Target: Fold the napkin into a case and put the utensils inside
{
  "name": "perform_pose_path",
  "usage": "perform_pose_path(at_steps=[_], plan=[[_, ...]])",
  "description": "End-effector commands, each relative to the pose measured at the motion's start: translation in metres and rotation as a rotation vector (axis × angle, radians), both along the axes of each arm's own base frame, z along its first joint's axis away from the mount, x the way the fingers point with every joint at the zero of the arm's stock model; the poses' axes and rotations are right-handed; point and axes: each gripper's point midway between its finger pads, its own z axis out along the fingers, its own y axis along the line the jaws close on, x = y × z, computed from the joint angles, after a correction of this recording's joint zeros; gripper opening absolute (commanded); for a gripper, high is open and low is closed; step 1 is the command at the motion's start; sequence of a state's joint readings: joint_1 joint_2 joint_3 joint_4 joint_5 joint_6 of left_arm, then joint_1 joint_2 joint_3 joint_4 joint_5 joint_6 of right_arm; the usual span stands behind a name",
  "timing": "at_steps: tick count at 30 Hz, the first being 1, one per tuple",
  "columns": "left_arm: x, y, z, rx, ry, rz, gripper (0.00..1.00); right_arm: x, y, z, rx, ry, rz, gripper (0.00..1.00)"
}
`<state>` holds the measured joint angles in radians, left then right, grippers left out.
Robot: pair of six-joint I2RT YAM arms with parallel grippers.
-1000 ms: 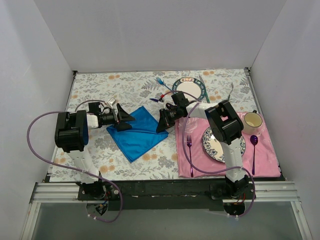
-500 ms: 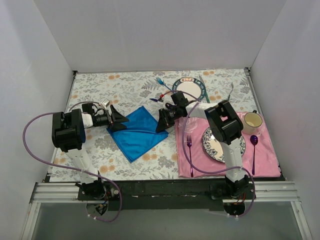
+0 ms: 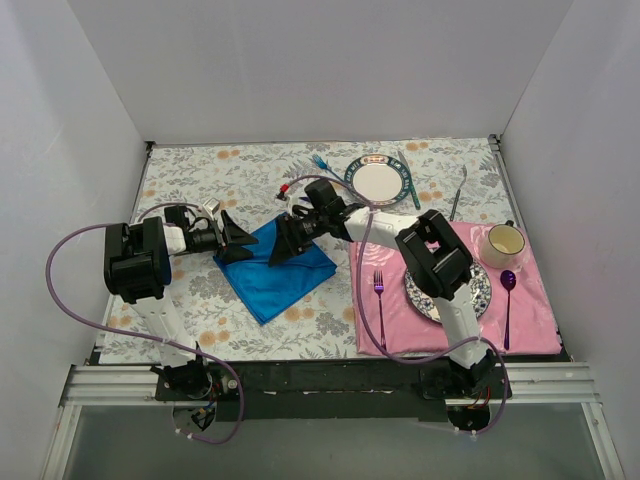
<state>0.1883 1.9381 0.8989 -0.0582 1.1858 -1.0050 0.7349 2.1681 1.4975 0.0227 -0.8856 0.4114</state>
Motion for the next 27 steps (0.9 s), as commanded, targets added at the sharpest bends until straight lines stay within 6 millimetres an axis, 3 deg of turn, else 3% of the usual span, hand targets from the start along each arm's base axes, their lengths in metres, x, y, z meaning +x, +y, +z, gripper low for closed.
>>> perform_pose_path(at_steps=[1,10,17,27], plan=[[0.007,0.011,-0.018,0.114,0.002,0.044,0.77,0.001,0.032,0.030,0.109,-0.003,0.014,0.81],[0.009,0.012,-0.020,0.122,0.005,0.050,0.77,0.000,0.053,0.009,0.153,0.081,-0.007,0.89],[0.007,0.012,-0.021,0.125,0.006,0.048,0.77,-0.010,0.066,0.016,0.205,0.147,0.003,0.91],[0.005,0.012,-0.024,0.132,0.014,0.050,0.77,-0.020,0.060,-0.004,0.161,0.236,-0.023,0.91]])
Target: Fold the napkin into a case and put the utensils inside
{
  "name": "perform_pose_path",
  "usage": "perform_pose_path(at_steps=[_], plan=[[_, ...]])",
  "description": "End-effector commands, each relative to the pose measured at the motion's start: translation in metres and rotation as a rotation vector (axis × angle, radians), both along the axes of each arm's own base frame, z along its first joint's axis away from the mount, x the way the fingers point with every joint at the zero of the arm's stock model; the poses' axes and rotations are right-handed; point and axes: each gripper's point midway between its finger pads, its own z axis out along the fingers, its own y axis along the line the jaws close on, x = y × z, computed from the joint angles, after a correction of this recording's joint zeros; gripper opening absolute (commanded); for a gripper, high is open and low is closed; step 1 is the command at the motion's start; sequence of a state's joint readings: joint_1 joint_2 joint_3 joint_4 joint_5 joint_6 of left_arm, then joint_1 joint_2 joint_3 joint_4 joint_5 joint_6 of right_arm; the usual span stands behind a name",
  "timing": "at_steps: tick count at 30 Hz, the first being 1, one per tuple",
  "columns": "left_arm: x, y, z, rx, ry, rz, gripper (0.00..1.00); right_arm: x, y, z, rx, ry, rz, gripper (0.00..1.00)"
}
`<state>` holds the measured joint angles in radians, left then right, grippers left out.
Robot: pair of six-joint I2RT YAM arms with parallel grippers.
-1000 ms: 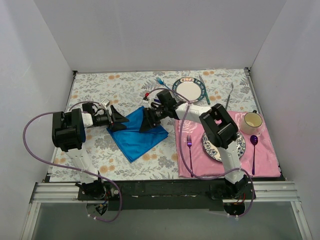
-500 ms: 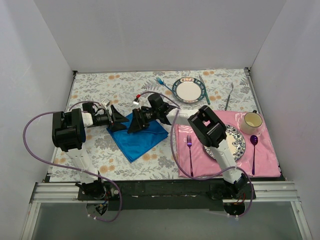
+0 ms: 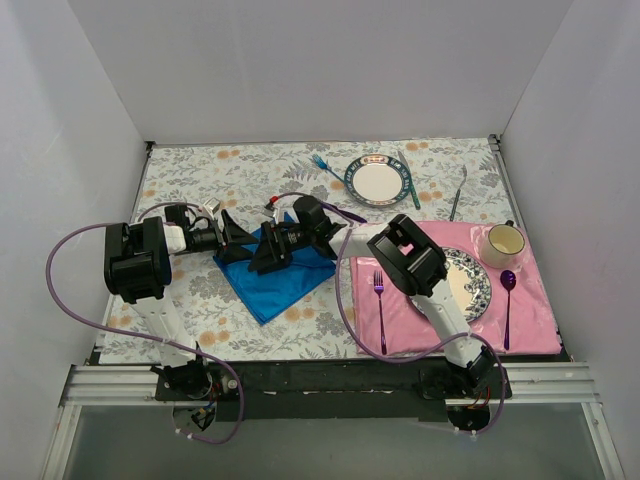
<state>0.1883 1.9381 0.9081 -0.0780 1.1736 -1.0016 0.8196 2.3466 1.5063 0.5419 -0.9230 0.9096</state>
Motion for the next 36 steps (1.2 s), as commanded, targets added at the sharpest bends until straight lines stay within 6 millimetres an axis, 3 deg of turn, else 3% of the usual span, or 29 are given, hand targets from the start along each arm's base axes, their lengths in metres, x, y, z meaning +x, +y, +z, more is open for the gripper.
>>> perform_pose_path(at_steps=[1,14,36], plan=[[0.004,0.011,-0.023,0.123,0.004,0.044,0.77,0.000,-0.001,0.000,0.017,0.013,-0.001,0.91],[0.002,0.012,-0.027,0.129,0.009,0.043,0.77,0.006,-0.037,-0.026,-0.043,0.089,-0.043,0.91],[0.004,0.014,-0.034,0.157,0.020,0.035,0.77,0.002,-0.084,-0.005,-0.030,0.216,-0.116,0.91]])
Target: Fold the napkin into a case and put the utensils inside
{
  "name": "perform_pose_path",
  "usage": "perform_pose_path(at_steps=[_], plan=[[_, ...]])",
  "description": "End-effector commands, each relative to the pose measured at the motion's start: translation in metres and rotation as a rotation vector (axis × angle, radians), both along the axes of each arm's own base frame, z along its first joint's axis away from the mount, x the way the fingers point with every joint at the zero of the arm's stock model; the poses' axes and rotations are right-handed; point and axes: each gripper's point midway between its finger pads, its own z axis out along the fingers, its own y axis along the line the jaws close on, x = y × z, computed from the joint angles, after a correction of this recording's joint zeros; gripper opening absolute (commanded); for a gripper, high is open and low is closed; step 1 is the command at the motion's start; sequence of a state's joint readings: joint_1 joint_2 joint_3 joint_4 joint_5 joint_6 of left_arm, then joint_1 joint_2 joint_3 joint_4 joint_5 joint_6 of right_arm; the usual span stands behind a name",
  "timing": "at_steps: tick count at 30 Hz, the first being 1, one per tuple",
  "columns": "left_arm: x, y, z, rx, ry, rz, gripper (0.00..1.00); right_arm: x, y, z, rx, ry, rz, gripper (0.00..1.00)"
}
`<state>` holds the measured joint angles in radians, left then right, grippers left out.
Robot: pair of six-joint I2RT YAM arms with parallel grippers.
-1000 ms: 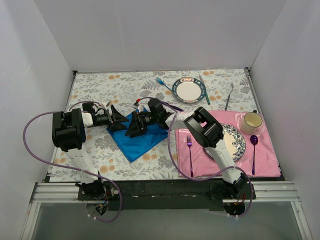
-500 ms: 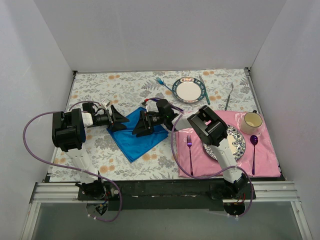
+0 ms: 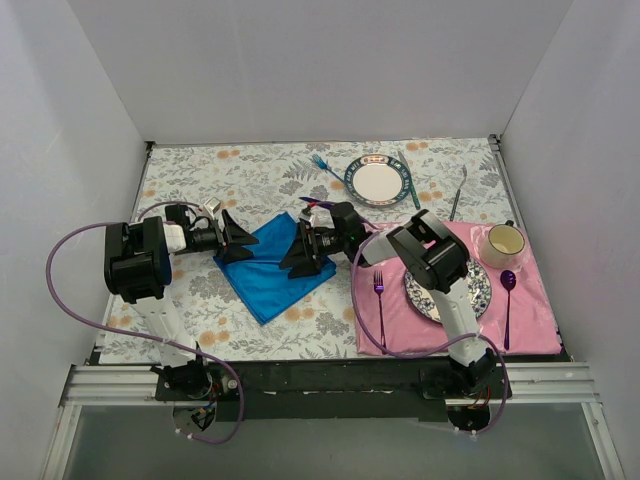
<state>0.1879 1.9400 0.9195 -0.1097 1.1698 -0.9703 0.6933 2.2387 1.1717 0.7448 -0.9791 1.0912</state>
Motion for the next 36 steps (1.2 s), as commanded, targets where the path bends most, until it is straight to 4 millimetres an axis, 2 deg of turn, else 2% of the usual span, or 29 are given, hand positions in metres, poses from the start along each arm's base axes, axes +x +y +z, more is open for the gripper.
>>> perform_pose_path(at_steps=[1,10,18,20,22,25,29,30,31,32,33,34,35,36], plan=[[0.004,0.014,-0.033,0.146,0.025,0.045,0.77,-0.001,-0.009,0.012,0.009,0.018,-0.015,0.91],[0.004,0.015,-0.036,0.152,0.032,0.044,0.77,0.005,-0.027,0.014,-0.010,0.064,-0.055,0.89],[0.006,0.015,-0.036,0.156,0.033,0.042,0.77,-0.001,-0.037,0.014,-0.017,0.094,-0.056,0.87],[0.006,0.015,-0.034,0.150,0.028,0.039,0.76,0.002,-0.035,0.020,0.003,0.071,-0.056,0.84],[0.006,0.013,-0.030,0.136,0.020,0.031,0.76,0.007,-0.027,0.037,0.043,0.022,-0.038,0.82],[0.009,0.012,-0.013,0.124,-0.040,0.016,0.76,0.020,-0.015,0.069,0.113,-0.077,-0.018,0.74],[0.014,0.004,0.028,0.090,-0.148,-0.028,0.75,0.038,-0.007,0.100,0.146,-0.211,-0.003,0.50],[0.018,0.004,0.043,0.107,-0.201,-0.041,0.75,0.040,-0.007,0.101,0.140,-0.230,0.001,0.45],[0.020,0.003,0.050,0.117,-0.225,-0.049,0.75,0.047,-0.008,0.101,0.110,-0.235,0.002,0.40],[0.020,0.003,0.057,0.128,-0.249,-0.057,0.75,0.051,-0.009,0.091,0.088,-0.309,0.016,0.31],[0.024,0.006,0.063,0.151,-0.260,-0.051,0.74,0.058,-0.009,0.083,0.061,-0.351,0.008,0.28],[0.025,0.007,0.070,0.170,-0.284,-0.048,0.73,0.058,-0.014,0.070,0.005,-0.335,0.017,0.24],[0.027,0.009,0.072,0.190,-0.293,-0.042,0.73,0.066,-0.013,0.068,0.005,-0.465,0.040,0.19],[0.027,0.011,0.074,0.206,-0.296,-0.040,0.73,0.072,-0.013,0.053,-0.037,-0.493,0.038,0.18]])
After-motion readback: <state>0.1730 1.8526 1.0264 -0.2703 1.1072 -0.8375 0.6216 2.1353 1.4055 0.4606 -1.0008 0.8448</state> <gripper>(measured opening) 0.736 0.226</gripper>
